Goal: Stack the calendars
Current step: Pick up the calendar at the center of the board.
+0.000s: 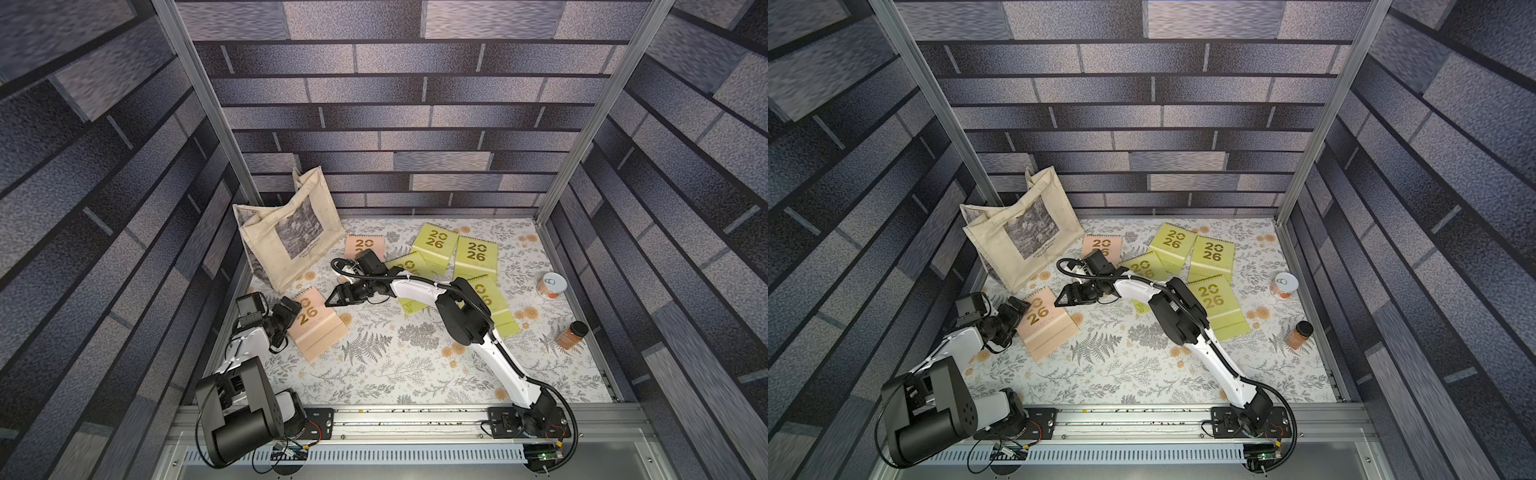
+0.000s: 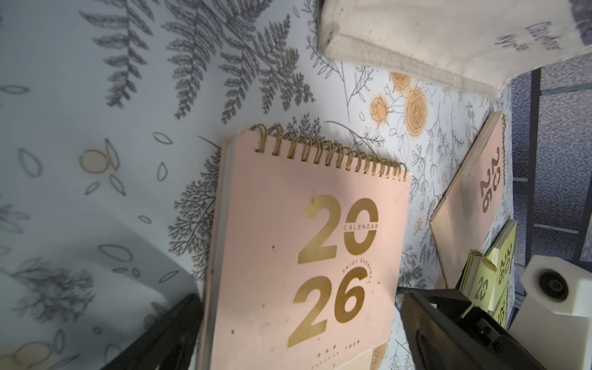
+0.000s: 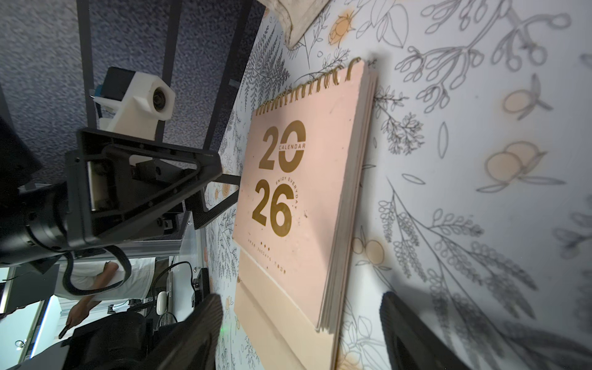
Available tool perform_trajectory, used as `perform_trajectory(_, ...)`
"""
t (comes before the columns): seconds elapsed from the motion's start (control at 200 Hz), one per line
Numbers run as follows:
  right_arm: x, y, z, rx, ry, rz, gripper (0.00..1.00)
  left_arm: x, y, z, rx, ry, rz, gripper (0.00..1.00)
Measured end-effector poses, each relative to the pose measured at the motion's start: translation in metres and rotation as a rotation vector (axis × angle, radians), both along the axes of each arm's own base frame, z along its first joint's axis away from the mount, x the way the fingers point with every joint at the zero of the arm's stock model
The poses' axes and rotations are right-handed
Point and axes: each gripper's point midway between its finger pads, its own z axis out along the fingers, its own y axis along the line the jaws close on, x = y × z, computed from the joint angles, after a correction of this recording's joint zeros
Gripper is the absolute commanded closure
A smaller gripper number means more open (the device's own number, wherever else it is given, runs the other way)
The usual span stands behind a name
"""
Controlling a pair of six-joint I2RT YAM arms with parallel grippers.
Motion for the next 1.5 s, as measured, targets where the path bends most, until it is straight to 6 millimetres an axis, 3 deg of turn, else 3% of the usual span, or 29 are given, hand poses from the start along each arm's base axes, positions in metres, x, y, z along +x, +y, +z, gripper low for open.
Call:
perform_trajectory(0.541,-0.006,0.014,-0.001,0.010,-0.014,0.025,0.20,0.004,-0.012,0.009,-0.022,-0.128,-0.024,0.00)
perform_trajectory(0.817,-0.006,0.015,-0.001,0.008,-0.007,0.021,0.20,0.016,-0.010,0.058,0.008,-0.311,-0.013,0.00)
perform_trajectory(0.912,-0.006,0.015,-0.001,0.008,-0.005,0.020,0.20,0.018,-0.012,0.066,0.008,-0.342,-0.019,0.00)
perform_trajectory(1.498,0.003,0.010,-0.001,0.005,0.002,-0.001,0.20,0.038,-0.012,0.054,-0.007,-0.345,-0.029,0.00)
